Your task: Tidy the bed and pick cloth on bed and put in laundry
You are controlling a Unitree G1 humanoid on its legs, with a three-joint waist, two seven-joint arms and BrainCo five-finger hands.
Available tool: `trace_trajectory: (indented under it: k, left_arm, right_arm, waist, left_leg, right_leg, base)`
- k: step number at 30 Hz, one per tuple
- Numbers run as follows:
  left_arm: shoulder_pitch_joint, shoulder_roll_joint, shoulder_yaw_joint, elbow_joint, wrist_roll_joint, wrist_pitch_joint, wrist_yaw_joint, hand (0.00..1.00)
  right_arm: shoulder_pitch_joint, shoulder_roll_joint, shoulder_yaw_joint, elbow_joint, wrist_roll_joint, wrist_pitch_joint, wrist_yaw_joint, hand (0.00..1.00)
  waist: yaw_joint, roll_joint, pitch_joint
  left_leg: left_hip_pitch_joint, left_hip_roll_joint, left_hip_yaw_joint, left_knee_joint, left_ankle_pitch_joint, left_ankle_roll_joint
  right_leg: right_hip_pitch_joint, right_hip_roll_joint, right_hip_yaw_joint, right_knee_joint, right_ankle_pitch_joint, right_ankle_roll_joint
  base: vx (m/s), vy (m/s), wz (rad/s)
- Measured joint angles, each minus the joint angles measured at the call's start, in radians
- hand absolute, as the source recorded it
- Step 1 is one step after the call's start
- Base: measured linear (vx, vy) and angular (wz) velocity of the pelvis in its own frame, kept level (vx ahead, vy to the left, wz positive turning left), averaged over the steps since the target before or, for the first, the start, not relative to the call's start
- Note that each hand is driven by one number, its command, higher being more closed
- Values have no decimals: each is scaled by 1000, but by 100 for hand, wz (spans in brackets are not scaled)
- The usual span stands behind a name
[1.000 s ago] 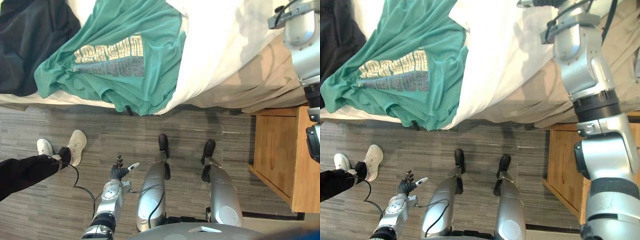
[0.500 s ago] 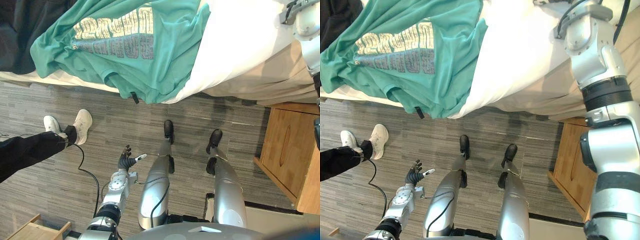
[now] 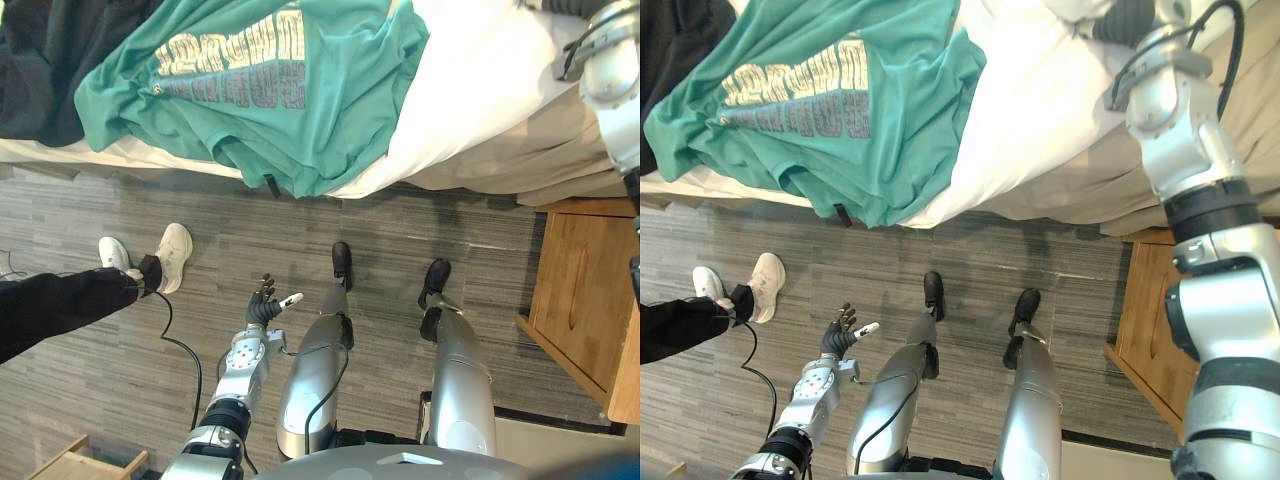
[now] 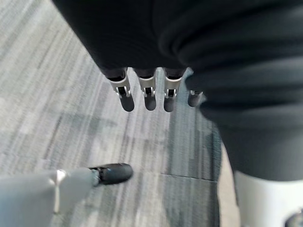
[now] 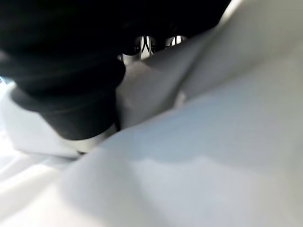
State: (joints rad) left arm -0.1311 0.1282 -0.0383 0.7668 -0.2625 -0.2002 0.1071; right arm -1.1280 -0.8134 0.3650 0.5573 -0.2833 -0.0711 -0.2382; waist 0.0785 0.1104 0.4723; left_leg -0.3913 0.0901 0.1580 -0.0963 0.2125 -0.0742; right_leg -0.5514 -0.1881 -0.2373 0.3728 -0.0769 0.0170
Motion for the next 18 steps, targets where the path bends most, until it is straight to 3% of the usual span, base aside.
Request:
trace_trajectory:
  k: [5,9,10,14,18]
  left_arm:
    - [39,0,1,2,19,11,-1,0]
    - [92,5,2,14,45,31,-17,0]
    - [96,5,2,17,49,37,-17,0]
    - [137,12,12,41,84,46,-17,0]
    - [157,20,31,55,119,63,-18,0]
  right_arm:
    - [216,81,-159,-80,4,1,-8,100]
    - [395,147,-305,-143,3,2,-19,100]
    - [414,154,-319,-150,3,2,-21,0]
    - [551,241,-403,-194,3,3,-37,0]
    - [664,289,-433,-216,-17,2,-37,0]
  waist:
    - [-24,-17,-10]
    - [-35,-23,-12]
    - [-36,-24,-12]
    - [-63,-48,-32]
    - [-65,-79,-69]
  left_leg:
    - [70,6,3,-1,-10,-2]
    - [127,16,25,-1,-23,6]
    - [134,16,27,-1,-24,7]
    - [188,16,46,-2,-44,7]
    - [223,11,55,-1,-62,1]
  right_leg:
    - [86,14,7,-43,6,8]
    - [176,45,23,-147,56,17]
    - [186,47,26,-159,63,18]
    - [254,57,40,-217,81,29]
    - [290,63,58,-241,86,32]
  base:
    - [27,-22,-5]
    - [34,-12,-19]
    - [37,5,-26]
    - [52,11,-13]
    - [95,16,-14]
